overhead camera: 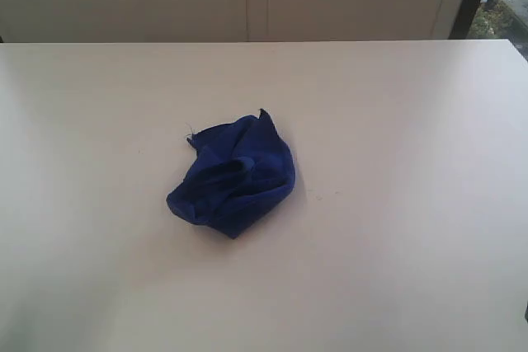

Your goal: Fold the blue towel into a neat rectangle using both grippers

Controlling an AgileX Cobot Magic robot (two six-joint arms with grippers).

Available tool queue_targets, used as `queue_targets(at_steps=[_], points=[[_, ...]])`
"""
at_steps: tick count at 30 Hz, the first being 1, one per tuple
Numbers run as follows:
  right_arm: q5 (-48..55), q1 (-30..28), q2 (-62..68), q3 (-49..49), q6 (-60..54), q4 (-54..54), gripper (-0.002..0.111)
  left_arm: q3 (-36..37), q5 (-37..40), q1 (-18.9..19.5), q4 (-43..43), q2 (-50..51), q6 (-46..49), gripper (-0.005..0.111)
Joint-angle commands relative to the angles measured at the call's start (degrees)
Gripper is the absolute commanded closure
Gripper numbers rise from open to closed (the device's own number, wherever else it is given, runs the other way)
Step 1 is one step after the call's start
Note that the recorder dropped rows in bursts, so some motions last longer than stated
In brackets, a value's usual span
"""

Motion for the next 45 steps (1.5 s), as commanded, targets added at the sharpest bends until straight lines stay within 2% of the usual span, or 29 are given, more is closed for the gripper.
queue_targets(at_steps=[1,16,28,45], points=[[-0.35,-0.32,-0.14,0.29,-0.29,-0.2,0.108,0.24,-0.22,0.12,-0.19,-0.26,-0.49,0.107],[-0.61,-0.32,-0.14,0.29,-0.29,-0.2,0.108,0.24,-0.22,0.12,-0.19,-0.26,-0.49,0.107],[-17.17,-0.32,-0.14,0.29,-0.29,-0.2,0.108,0.24,-0.22,0.12,-0.19,-0.26,-0.49,0.107],[-22.26,-0.32,-0.14,0.29,-0.02,0.42,0.108,0.24,-0.22,0.12,-0.19,-0.26,-0.49,0.107]])
